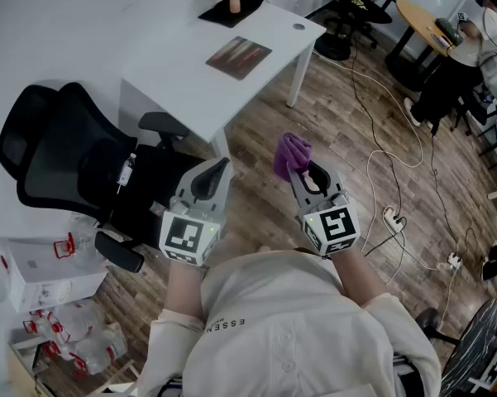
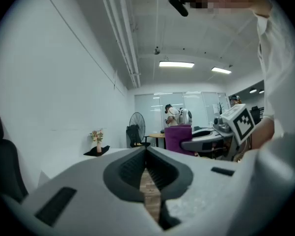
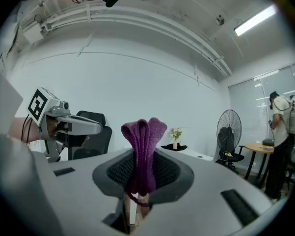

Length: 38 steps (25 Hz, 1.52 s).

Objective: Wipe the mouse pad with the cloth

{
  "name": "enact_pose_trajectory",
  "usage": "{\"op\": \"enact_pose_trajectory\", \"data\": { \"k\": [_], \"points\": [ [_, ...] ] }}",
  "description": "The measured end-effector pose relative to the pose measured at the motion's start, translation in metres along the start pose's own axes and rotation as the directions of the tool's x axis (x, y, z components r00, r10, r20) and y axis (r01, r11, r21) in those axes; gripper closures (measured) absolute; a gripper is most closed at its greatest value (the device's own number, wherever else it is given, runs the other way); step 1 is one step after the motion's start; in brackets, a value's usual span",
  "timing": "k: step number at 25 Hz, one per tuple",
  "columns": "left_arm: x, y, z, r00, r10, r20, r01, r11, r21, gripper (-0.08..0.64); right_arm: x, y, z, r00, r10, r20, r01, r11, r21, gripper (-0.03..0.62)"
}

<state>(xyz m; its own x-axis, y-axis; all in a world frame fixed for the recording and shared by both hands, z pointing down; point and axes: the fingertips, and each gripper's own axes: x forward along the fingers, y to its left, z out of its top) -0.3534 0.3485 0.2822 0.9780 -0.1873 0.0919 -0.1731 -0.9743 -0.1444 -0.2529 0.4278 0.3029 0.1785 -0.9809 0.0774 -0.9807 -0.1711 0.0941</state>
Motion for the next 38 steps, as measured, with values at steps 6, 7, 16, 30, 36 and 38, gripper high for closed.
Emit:
{"op": "enact_pose_trajectory", "data": {
  "k": [6, 7, 16, 30, 36, 38],
  "points": [
    [0.005, -0.002, 0.000, 1.000, 0.001, 0.004, -0.001, 1.000, -0.004, 0.557, 0.001, -0.005, 0.001, 1.000, 0.003, 0.005, -0.003, 1.000, 0.004, 0.501],
    [0.006, -0.004, 0.000, 1.000, -0.001, 0.002, 0.001, 1.000, -0.003, 0.557, 0.001, -0.006, 0.000, 1.000, 0.006, 0.004, -0.006, 1.000, 0.007, 0.500],
    [0.010, 0.002, -0.008, 1.000, 0.018, -0.011, -0.019, 1.000, -0.015, 0.557, 0.010, -0.014, -0.008, 1.000, 0.004, -0.014, -0.004, 0.999, 0.038, 0.500],
    [0.087, 0.021, -0.030, 0.994, 0.085, -0.073, -0.088, 0.995, -0.040, 0.557, 0.072, -0.077, -0.038, 0.994, 0.099, -0.056, -0.095, 0.993, 0.062, 0.500],
    [0.163, 0.043, -0.028, 0.978, 0.179, -0.109, -0.186, 0.981, -0.054, 0.557, 0.134, -0.149, -0.042, 0.980, 0.190, -0.065, -0.185, 0.980, 0.075, 0.500],
    [0.191, 0.051, -0.029, 0.969, 0.214, -0.121, -0.223, 0.973, -0.065, 0.557, 0.155, -0.175, -0.046, 0.972, 0.222, -0.078, -0.216, 0.973, 0.076, 0.500]
  ]
}}
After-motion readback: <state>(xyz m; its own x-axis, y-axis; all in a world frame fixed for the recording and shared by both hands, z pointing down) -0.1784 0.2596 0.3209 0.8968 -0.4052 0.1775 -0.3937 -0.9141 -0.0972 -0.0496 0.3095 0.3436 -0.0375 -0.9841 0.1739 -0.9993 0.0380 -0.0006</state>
